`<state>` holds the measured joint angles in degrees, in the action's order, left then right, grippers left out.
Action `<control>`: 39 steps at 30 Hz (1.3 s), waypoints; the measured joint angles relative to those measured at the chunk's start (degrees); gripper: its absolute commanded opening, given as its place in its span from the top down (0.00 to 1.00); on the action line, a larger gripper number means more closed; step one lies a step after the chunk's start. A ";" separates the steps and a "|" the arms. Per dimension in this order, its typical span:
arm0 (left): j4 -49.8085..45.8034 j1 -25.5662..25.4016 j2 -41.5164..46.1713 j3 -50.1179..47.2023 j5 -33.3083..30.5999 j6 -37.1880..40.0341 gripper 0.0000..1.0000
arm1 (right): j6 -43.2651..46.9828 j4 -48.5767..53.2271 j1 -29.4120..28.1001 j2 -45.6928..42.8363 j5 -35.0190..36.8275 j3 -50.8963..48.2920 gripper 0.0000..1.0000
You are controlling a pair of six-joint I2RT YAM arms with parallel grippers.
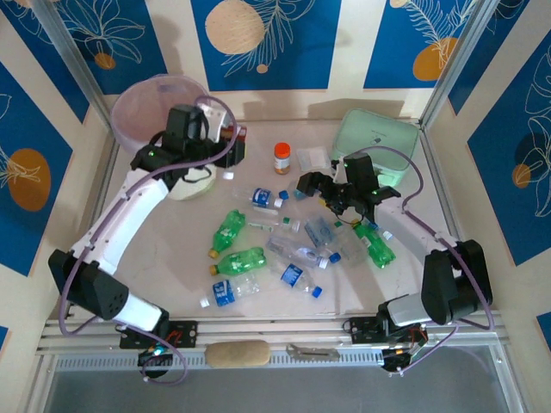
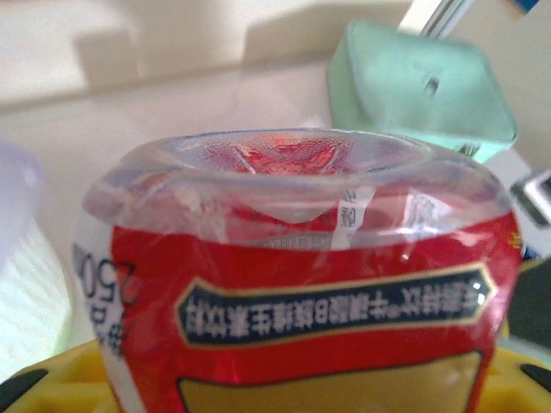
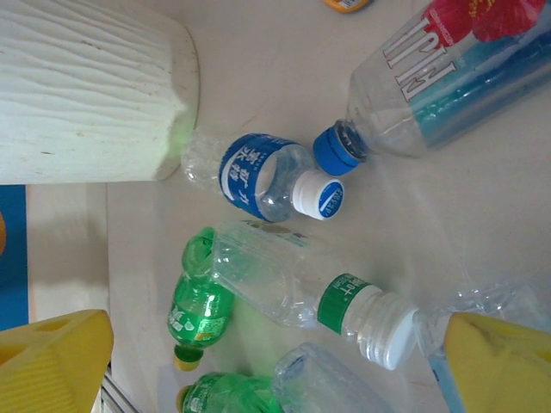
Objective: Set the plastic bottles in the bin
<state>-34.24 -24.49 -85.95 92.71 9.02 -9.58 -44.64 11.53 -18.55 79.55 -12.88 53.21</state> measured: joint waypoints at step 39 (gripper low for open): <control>-2.47 20.33 -20.76 20.52 -17.03 14.43 0.46 | 2.95 14.86 6.27 -21.07 7.39 -5.18 0.01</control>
<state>-36.71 -4.16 -106.72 113.23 -8.01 4.84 -41.69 26.39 -12.27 58.48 -5.50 48.03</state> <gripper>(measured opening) 0.539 0.990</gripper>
